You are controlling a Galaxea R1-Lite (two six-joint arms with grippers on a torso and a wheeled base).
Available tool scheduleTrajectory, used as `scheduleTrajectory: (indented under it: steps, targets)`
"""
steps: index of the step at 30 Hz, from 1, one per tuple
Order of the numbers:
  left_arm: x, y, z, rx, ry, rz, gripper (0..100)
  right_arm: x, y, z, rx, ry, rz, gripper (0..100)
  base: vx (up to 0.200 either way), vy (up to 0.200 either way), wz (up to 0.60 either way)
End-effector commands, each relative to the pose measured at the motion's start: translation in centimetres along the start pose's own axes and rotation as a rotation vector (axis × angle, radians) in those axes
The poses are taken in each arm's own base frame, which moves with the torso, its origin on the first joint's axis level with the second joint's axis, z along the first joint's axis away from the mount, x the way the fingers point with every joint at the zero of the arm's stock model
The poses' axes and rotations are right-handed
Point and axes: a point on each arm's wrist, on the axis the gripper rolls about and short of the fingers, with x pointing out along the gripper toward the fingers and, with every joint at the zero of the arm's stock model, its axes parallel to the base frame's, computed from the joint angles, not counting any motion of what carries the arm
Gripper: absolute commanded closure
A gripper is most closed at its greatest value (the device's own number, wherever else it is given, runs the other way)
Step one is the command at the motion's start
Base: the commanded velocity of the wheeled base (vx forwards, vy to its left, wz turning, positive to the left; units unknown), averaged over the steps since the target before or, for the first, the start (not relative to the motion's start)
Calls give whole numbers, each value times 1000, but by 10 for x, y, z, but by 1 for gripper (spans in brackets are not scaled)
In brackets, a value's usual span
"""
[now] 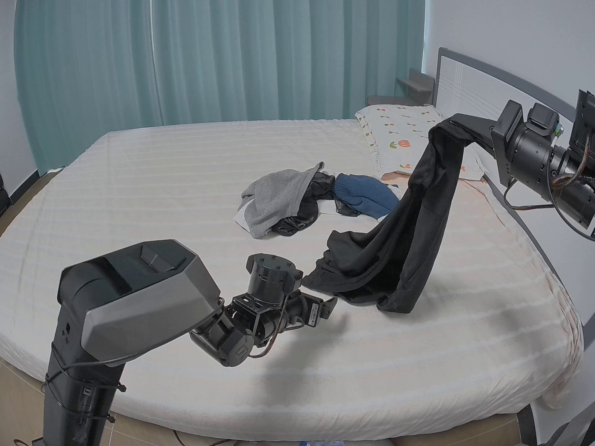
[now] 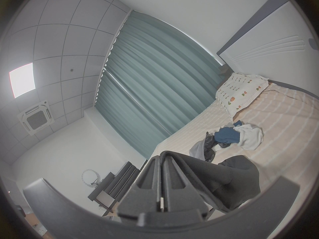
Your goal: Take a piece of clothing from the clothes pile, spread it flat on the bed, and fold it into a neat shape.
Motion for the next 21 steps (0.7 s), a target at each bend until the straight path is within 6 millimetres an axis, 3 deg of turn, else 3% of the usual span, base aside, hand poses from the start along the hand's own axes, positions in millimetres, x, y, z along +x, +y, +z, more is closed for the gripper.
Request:
scheduleTrajectory:
  steps: [1,18,19,21]
  targets:
    - [13,2,-4,-11,-9,0,0,3,8,5,-2,-13,31,100,0,0,0]
    - [59,10,-16,-143,-81,26,0,2,24,1,4,-3,89,100,0,0,0]
    - [62,10,-12,-145,-101,38,100,2,24,1,3,-4,87,100,0,0,0]
    - [66,10,-6,-167,-135,70,100,2,21,1,3,-2,76,100,0,0,0]
